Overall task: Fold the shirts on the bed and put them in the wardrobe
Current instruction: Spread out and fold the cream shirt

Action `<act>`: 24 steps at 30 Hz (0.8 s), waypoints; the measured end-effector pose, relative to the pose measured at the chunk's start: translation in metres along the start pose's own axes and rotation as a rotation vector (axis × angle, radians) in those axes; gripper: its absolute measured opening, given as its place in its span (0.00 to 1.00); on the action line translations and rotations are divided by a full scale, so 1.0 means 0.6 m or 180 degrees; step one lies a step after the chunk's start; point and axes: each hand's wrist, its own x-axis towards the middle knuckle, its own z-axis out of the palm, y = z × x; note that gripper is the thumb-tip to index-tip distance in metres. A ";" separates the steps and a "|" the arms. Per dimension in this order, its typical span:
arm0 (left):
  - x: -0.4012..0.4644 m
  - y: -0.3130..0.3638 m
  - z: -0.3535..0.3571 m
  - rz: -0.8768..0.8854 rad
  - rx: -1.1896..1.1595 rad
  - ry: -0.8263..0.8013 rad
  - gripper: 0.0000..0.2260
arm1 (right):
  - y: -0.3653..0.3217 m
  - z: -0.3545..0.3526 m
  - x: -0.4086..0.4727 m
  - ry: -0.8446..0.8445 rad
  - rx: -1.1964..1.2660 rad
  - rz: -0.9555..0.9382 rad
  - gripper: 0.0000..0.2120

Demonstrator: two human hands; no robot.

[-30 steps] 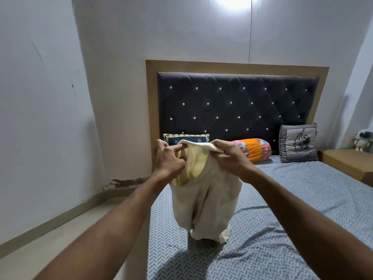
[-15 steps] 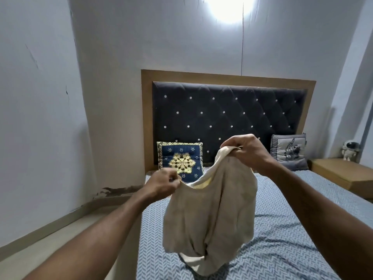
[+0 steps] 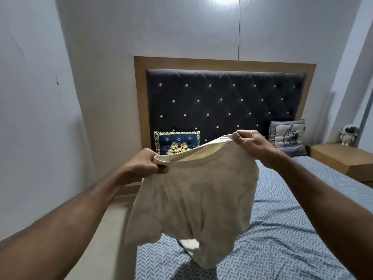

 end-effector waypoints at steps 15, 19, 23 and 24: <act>-0.009 0.029 -0.039 -0.0306 -0.1475 -0.0297 0.13 | 0.030 0.023 -0.017 -0.1112 -0.0233 -0.0282 0.29; -0.012 0.038 -0.053 -0.0403 -0.1662 -0.0187 0.14 | 0.032 0.042 -0.012 -0.0511 -0.0319 -0.0683 0.14; -0.010 0.042 -0.079 -0.0502 -0.1683 -0.0151 0.12 | 0.029 0.041 -0.017 -0.0349 0.0756 -0.0390 0.06; -0.008 0.042 -0.085 -0.0501 -0.1545 -0.0102 0.12 | 0.029 0.038 -0.016 -0.0322 0.0895 -0.0300 0.07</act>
